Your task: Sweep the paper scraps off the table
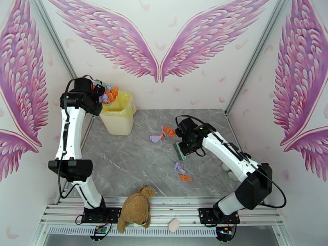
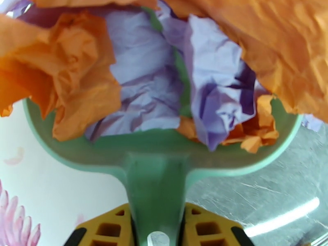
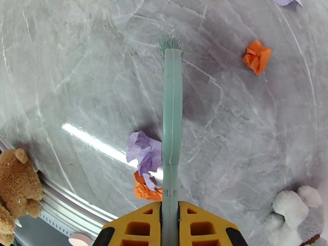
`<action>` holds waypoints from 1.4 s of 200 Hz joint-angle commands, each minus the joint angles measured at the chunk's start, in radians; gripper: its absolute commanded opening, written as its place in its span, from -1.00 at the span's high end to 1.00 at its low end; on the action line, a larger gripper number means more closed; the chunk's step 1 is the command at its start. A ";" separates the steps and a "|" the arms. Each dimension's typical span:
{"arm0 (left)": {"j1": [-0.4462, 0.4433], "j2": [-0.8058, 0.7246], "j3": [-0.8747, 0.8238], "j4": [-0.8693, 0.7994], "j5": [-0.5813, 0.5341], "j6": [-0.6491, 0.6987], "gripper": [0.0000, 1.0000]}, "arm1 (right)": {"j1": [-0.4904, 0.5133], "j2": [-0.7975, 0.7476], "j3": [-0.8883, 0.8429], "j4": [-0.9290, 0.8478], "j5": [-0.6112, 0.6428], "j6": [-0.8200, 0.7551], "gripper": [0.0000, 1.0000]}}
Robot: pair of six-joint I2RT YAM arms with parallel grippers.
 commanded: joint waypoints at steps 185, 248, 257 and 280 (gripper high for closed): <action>-0.176 0.006 -0.345 0.770 -0.746 0.812 1.00 | -0.003 -0.079 -0.109 0.102 -0.081 -0.010 1.00; -0.155 -0.059 -0.416 0.793 -0.737 0.817 1.00 | -0.003 -0.088 -0.110 0.103 -0.091 -0.007 1.00; -0.155 -0.061 -0.418 0.796 -0.740 0.819 1.00 | -0.002 -0.087 -0.108 0.102 -0.093 -0.007 1.00; -0.156 -0.062 -0.420 0.797 -0.741 0.820 1.00 | -0.002 -0.096 -0.111 0.101 -0.090 -0.006 1.00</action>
